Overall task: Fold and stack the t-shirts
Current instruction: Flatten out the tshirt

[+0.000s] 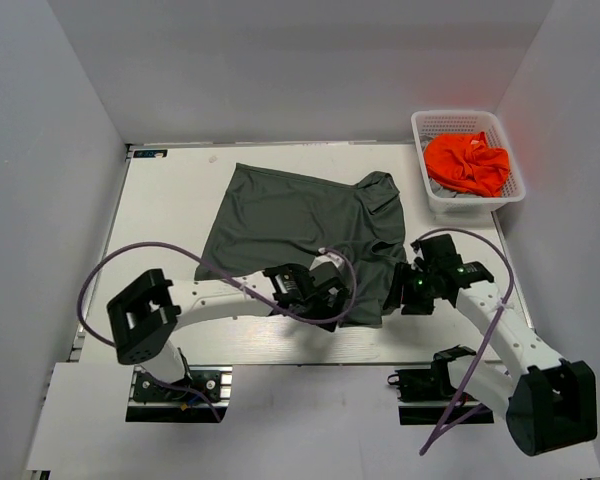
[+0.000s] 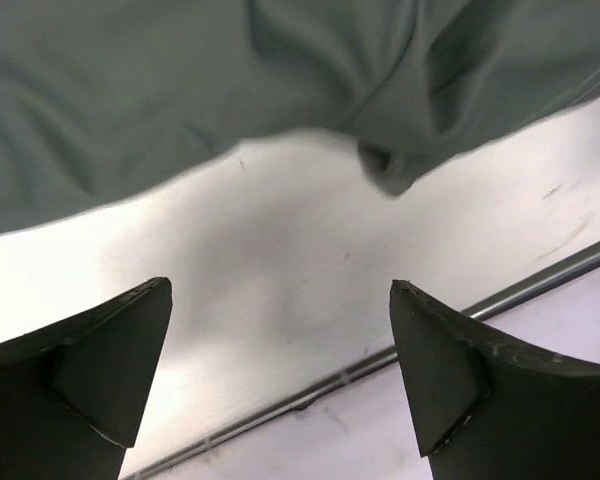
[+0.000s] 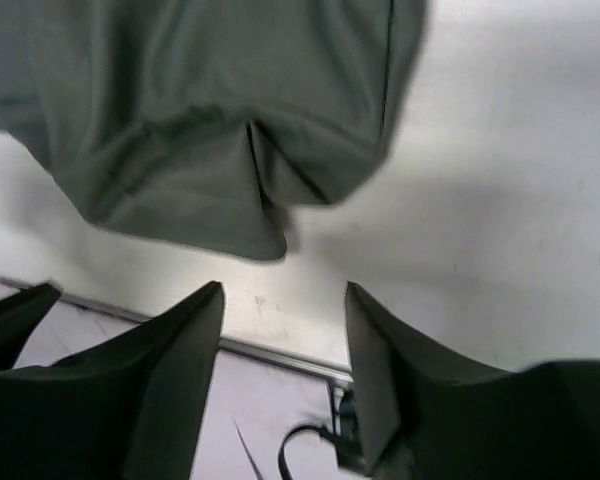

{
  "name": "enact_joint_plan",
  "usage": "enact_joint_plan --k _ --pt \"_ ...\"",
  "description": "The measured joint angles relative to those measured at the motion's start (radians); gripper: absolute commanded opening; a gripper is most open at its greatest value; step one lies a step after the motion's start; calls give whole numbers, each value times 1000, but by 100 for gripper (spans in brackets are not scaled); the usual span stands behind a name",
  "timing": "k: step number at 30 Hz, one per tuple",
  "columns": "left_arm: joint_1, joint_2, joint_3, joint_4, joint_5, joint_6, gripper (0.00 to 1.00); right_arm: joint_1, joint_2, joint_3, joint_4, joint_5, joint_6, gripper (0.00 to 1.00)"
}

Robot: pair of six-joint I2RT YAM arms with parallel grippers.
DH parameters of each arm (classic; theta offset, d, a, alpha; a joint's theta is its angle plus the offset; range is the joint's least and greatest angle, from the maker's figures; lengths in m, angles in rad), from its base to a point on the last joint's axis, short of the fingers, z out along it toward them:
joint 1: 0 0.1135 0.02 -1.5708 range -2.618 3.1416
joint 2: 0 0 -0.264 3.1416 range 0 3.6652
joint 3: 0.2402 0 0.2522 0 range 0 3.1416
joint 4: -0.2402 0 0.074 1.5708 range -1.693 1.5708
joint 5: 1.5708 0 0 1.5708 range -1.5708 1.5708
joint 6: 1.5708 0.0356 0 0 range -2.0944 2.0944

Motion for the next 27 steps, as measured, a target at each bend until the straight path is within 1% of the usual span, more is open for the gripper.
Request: enact_joint_plan --k 1,5,6,9,13,16,21,27 --pt "3 -25 -12 19 -20 0 100 1 16 -2 28 -3 4 63" --pt "42 -114 -78 102 -93 -6 100 2 85 -5 159 -2 17 67" --pt "62 -124 -84 119 -105 -7 100 2 109 -5 193 -2 20 71" --pt "137 -134 -94 186 -130 -8 100 2 190 -5 286 -5 39 89" --pt "246 -126 -130 290 -140 3 100 0 312 -2 369 3 45 89" --pt "323 -68 -138 333 -138 10 100 -11 383 50 394 37 62 89" --pt "446 53 -141 363 -82 9 100 -43 505 151 424 57 77 89" --pt "542 64 -140 403 -45 9 100 -105 645 292 450 93 67 89"
